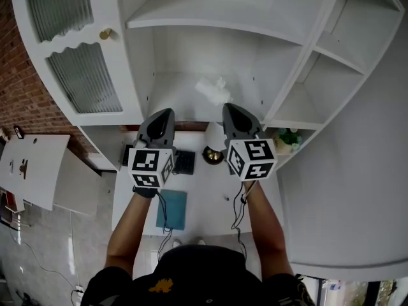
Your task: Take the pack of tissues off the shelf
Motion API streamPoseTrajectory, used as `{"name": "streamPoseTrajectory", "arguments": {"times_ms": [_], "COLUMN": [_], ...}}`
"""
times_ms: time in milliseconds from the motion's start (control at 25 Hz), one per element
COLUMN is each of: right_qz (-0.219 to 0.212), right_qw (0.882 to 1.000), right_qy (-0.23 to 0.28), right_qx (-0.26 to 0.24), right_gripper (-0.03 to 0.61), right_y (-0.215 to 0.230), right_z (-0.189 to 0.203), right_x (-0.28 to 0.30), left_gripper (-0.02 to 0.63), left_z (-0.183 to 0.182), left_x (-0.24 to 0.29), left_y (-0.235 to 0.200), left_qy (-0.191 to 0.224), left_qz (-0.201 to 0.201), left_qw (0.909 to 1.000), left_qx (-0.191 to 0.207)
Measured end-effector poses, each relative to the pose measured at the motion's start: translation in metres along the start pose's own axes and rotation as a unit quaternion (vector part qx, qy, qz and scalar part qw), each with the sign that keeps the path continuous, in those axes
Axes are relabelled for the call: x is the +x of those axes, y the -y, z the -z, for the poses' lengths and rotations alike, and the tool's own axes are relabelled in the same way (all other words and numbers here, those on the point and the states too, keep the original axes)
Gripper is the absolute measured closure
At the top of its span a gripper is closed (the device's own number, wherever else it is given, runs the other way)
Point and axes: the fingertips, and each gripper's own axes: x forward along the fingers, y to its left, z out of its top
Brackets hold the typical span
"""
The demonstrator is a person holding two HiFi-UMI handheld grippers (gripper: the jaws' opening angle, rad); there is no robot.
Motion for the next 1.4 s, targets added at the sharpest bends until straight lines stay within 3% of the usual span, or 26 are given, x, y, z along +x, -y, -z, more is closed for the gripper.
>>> {"name": "streamPoseTrajectory", "arguments": {"times_ms": [280,680,1040,1400], "right_qz": [-0.009,-0.012,-0.024,-0.027], "right_qw": [0.998,0.997,0.996,0.994], "right_qy": [0.040,0.048,0.019,-0.034], "right_qx": [0.041,0.052,0.079,0.101], "right_gripper": [0.569,0.569,0.569,0.569], "right_y": [-0.002,-0.006,-0.015,-0.025], "right_z": [-0.002,0.004,0.041,0.103], "right_x": [-0.031,-0.056,-0.062,-0.069], "left_gripper": [0.600,0.600,0.600,0.600], "left_z": [0.006,0.015,0.053,0.119], "left_x": [-0.019,-0.035,-0.035,-0.038], "left_y": [0.001,0.019,0.033,0.046], "left_qy": [0.003,0.011,-0.001,-0.055], "left_qz": [-0.007,0.007,0.025,0.025], "left_qw": [0.9997,0.9998,0.9987,0.9964], "left_qx": [-0.023,-0.013,-0.045,-0.059]}}
